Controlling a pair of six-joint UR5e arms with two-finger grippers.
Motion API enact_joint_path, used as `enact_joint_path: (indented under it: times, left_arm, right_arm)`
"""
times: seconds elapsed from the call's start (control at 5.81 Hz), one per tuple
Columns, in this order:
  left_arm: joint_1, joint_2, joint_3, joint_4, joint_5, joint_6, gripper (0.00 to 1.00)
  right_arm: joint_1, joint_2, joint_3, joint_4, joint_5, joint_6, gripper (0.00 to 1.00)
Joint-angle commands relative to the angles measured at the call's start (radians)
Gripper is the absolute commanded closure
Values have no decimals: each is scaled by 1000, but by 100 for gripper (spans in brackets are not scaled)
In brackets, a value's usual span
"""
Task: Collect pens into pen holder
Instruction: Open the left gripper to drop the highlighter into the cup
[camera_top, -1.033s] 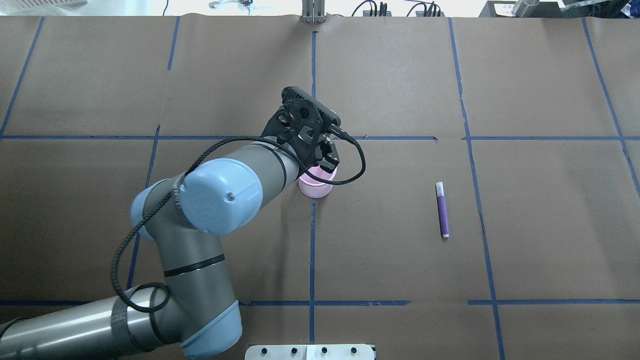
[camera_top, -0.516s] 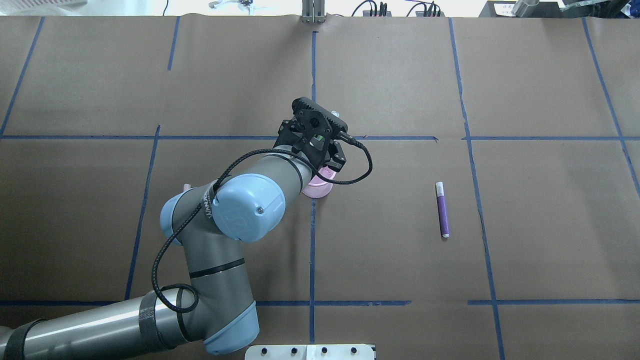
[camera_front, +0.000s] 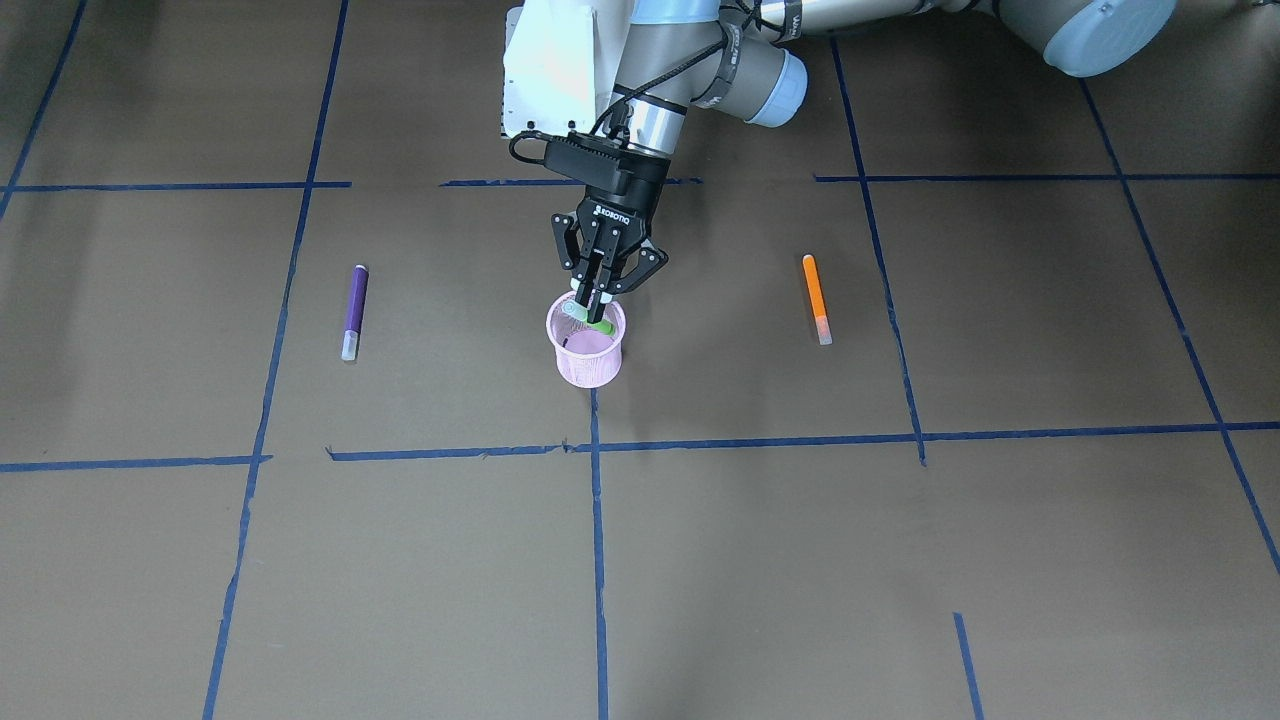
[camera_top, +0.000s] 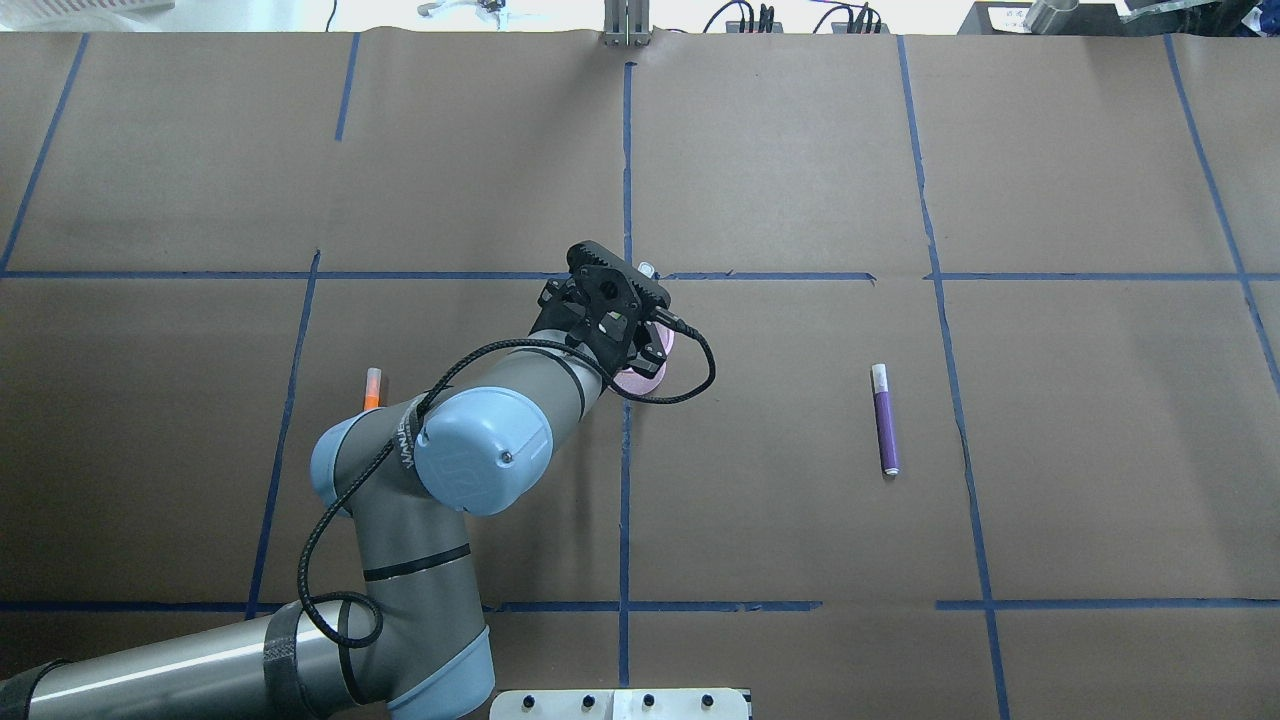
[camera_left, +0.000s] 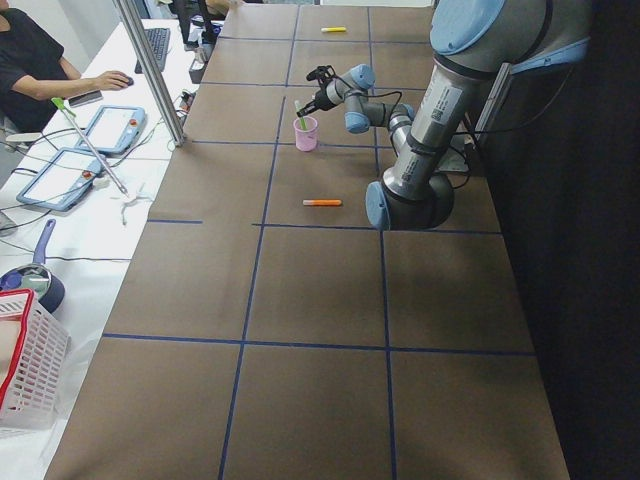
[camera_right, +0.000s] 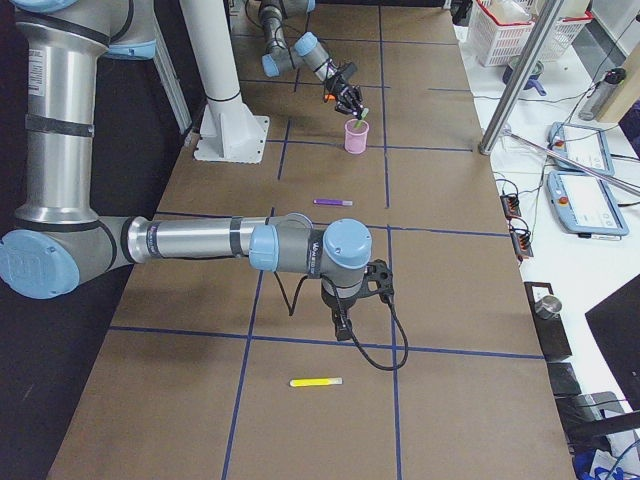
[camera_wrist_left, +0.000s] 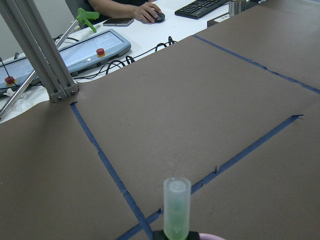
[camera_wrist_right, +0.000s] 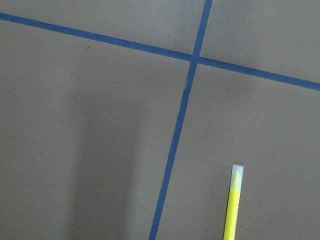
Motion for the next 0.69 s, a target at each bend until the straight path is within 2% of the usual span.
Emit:
enact_joint_path:
  times: [0.0, 0.17, 0.34, 0.52]
  left_arm:
    - [4, -5, -8, -3, -3, -14, 0]
    - [0, 1, -13, 10, 0, -66, 0]
    - [-23, 0, -17, 11, -1, -74, 0]
    - [-58, 5, -17, 26, -18, -168, 0]
  right_arm:
    - [0, 0, -5, 1, -1, 0, 0]
    - [0, 0, -19, -1, 0, 1, 0]
    - [0, 3, -78, 2, -3, -3, 1]
    - [2, 37, -165, 34, -1, -22, 1]
